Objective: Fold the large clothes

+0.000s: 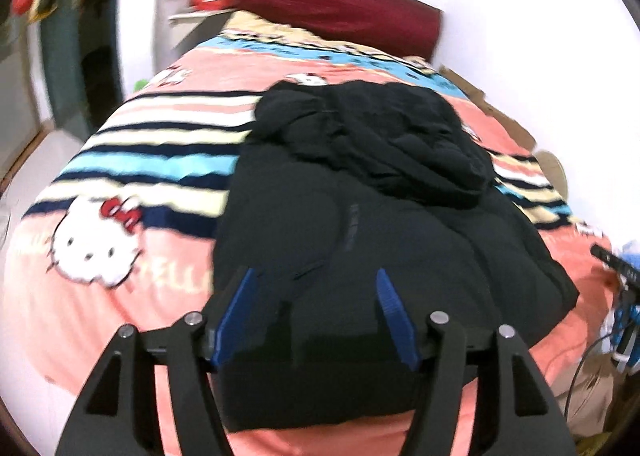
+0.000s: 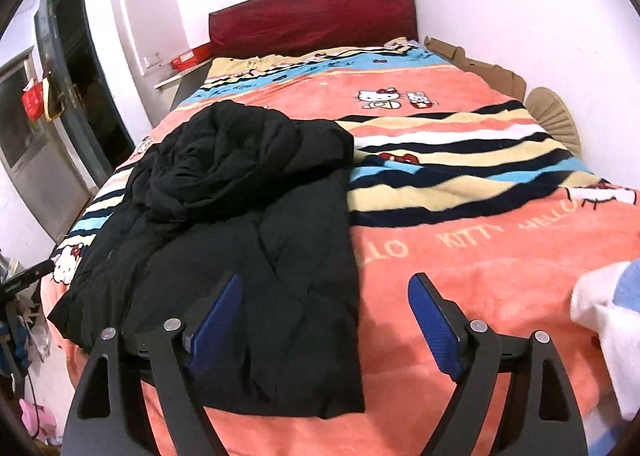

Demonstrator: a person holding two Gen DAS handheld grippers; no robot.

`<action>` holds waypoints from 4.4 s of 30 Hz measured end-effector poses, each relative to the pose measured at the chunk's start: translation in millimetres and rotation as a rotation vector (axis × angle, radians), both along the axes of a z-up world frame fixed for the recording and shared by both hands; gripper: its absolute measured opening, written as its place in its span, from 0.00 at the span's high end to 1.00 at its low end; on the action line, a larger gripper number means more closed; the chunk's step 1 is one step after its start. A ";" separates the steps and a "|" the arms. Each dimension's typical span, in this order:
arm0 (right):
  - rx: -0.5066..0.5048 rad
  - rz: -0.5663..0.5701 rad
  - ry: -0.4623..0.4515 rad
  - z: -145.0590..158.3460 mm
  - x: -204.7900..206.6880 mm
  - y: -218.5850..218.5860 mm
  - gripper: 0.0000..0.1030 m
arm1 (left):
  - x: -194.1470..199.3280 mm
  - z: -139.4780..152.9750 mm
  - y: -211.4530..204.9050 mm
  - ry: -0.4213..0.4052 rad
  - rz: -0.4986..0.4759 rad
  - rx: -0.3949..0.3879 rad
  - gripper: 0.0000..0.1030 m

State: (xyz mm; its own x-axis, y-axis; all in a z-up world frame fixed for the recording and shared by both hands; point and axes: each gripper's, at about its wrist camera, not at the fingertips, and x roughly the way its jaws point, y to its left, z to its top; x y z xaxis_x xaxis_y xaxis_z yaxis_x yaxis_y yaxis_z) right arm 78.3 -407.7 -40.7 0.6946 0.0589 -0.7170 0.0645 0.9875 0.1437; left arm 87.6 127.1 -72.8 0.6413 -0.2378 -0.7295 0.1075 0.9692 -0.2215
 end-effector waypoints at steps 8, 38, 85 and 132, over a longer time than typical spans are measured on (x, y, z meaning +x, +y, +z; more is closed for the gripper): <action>0.017 0.052 0.086 -26.1 5.5 3.3 0.11 | -11.3 -27.3 59.5 0.084 0.136 -0.154 0.40; 0.445 0.146 0.362 -111.7 21.5 0.6 0.42 | 2.8 -114.7 46.4 0.279 0.037 -0.592 0.41; 0.603 -0.148 0.017 -46.2 365.9 -25.6 0.79 | 407.7 -24.8 17.3 0.085 0.136 -0.666 0.74; 0.066 0.193 0.023 -50.8 391.3 88.1 0.27 | 409.9 -25.6 -181.7 -0.137 -0.063 0.169 0.48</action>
